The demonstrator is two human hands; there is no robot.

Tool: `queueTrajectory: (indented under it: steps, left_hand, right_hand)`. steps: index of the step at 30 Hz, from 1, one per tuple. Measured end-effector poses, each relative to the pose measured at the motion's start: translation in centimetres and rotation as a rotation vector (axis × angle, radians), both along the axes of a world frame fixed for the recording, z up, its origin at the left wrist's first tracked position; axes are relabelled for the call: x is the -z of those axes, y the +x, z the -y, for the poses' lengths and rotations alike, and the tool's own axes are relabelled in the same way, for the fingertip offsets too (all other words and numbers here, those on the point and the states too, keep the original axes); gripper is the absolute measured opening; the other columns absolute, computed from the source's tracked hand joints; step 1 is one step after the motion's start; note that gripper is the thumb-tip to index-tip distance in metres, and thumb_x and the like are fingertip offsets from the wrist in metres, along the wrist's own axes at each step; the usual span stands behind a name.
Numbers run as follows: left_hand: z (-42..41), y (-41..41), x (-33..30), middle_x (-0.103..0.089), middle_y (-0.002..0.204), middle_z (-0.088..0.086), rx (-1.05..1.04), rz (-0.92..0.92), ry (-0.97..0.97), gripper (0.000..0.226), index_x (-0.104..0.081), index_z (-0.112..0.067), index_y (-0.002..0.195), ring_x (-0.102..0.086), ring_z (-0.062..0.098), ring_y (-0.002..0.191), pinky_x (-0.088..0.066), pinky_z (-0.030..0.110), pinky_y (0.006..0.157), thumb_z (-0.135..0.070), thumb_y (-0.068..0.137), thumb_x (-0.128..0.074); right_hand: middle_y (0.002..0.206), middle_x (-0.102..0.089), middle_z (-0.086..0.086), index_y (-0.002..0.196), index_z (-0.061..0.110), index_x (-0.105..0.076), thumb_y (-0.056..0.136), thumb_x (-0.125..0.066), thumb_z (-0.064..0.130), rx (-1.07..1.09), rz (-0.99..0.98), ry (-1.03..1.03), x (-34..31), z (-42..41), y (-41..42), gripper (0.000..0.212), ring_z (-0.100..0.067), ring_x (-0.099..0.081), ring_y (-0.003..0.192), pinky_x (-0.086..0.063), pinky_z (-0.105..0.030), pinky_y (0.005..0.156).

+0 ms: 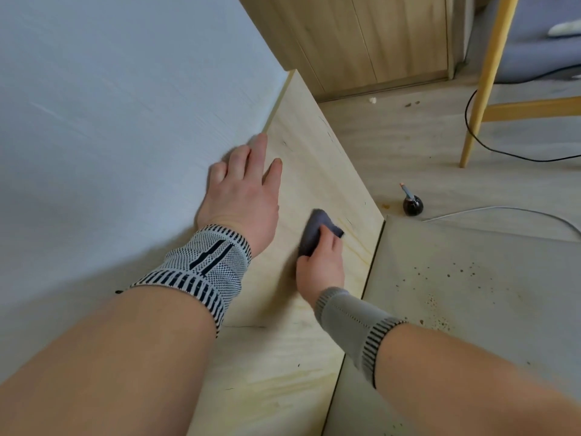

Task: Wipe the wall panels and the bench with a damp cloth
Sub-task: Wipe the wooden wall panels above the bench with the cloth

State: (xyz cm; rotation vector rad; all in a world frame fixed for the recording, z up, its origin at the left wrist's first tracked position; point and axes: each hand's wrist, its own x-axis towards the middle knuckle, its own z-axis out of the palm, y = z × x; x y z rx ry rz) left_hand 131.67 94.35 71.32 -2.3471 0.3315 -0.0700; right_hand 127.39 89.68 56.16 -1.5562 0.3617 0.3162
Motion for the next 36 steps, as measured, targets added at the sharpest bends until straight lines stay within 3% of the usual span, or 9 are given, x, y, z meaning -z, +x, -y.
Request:
queueTrajectory:
  steps: [2, 5, 8, 13, 19, 25, 30, 32, 36]
  left_hand:
    - [-0.1, 0.0, 0.0, 0.011, 0.161, 0.011, 0.011, 0.001, 0.001, 0.068, -0.017, -0.02, 0.154, -0.005, 0.031, 0.145, -0.018, 0.044, 0.112, -0.04, 0.097, -0.049]
    - [-0.1, 0.2, 0.0, 0.01, 0.162, 0.01, 0.021, 0.008, -0.016, 0.066, -0.018, -0.021, 0.153, -0.005, 0.031, 0.145, -0.018, 0.044, 0.112, -0.038, 0.097, -0.048]
    - [-0.1, 0.2, 0.0, 0.008, 0.163, 0.009, 0.024, 0.007, -0.04, 0.065, -0.02, -0.021, 0.152, -0.006, 0.031, 0.145, -0.018, 0.044, 0.112, -0.037, 0.096, -0.049]
    - [-0.2, 0.1, 0.1, 0.009, 0.161, 0.012, 0.032, 0.011, -0.003, 0.067, -0.02, -0.02, 0.152, -0.006, 0.032, 0.145, -0.019, 0.044, 0.111, -0.038, 0.096, -0.051]
    - [0.0, 0.1, 0.0, 0.01, 0.162, 0.01, 0.016, 0.002, -0.024, 0.065, -0.019, -0.022, 0.153, -0.004, 0.031, 0.146, -0.017, 0.044, 0.113, -0.031, 0.096, -0.049]
    - [0.0, 0.0, 0.0, 0.013, 0.161, 0.012, 0.015, -0.012, 0.009, 0.068, -0.016, -0.019, 0.154, -0.004, 0.032, 0.146, -0.018, 0.045, 0.113, -0.039, 0.098, -0.048]
    - [0.2, 0.1, -0.1, 0.01, 0.162, 0.011, 0.018, 0.003, 0.009, 0.066, -0.019, -0.02, 0.153, -0.006, 0.032, 0.146, -0.02, 0.045, 0.112, -0.038, 0.097, -0.049]
    - [0.2, -0.1, 0.0, 0.009, 0.162, 0.012, 0.024, 0.011, 0.021, 0.066, -0.02, -0.02, 0.153, -0.007, 0.032, 0.146, -0.021, 0.045, 0.112, -0.036, 0.096, -0.05]
    - [0.0, 0.0, -0.1, 0.008, 0.161, 0.013, 0.033, 0.01, 0.028, 0.068, -0.019, -0.019, 0.154, -0.007, 0.034, 0.145, -0.019, 0.047, 0.114, -0.039, 0.097, -0.05]
  right_hand:
    - [0.15, -0.027, -0.006, 0.146, 0.018, -0.029, 0.087, -0.046, 0.003, -0.011, -0.072, -0.03, -0.2, 0.6, 0.9, 0.063, -0.032, -0.046, 0.126, -0.039, -0.033, 0.097]
    - [0.148, -0.033, -0.007, 0.147, 0.014, -0.033, 0.081, -0.051, 0.0, 0.132, 0.291, 0.032, -3.3, 0.7, 2.5, 0.071, -0.024, -0.039, 0.132, -0.032, -0.031, 0.108]
    - [0.148, -0.036, -0.007, 0.15, 0.013, -0.029, 0.079, -0.053, 0.001, 0.213, 0.395, 0.058, -4.2, 0.6, 4.7, 0.077, -0.021, -0.037, 0.132, -0.032, -0.032, 0.111]
    - [0.154, -0.023, -0.005, 0.152, 0.02, -0.024, 0.091, -0.042, 0.008, 0.102, -0.097, 0.026, -1.7, 2.3, 6.3, 0.064, -0.029, -0.041, 0.133, -0.035, -0.034, 0.105]
    - [0.15, -0.034, -0.007, 0.149, 0.012, -0.032, 0.086, -0.051, 0.004, 0.248, 0.408, 0.044, -5.8, 2.3, 8.2, 0.067, -0.02, -0.034, 0.136, -0.026, -0.028, 0.112]
    - [0.158, -0.016, -0.006, 0.155, 0.023, -0.019, 0.097, -0.038, 0.012, 0.034, -0.218, 0.067, -0.6, 3.6, 7.6, 0.062, -0.031, -0.037, 0.136, -0.033, -0.037, 0.108]
    - [0.154, -0.031, -0.009, 0.15, 0.011, -0.032, 0.083, -0.047, 0.003, 0.144, 0.354, 0.071, -3.1, 0.6, 2.5, 0.069, -0.023, -0.03, 0.14, -0.022, -0.026, 0.115]
    - [0.154, -0.032, -0.009, 0.149, 0.01, -0.033, 0.08, -0.048, 0.001, 0.133, 0.418, 0.037, -1.7, -0.4, 1.5, 0.071, -0.021, -0.029, 0.14, -0.016, -0.02, 0.113]
    - [0.158, -0.025, -0.001, 0.154, 0.023, -0.018, 0.091, -0.046, 0.006, 0.017, -0.109, 0.017, 1.5, 1.2, 2.5, 0.071, -0.028, -0.035, 0.139, -0.03, -0.036, 0.113]
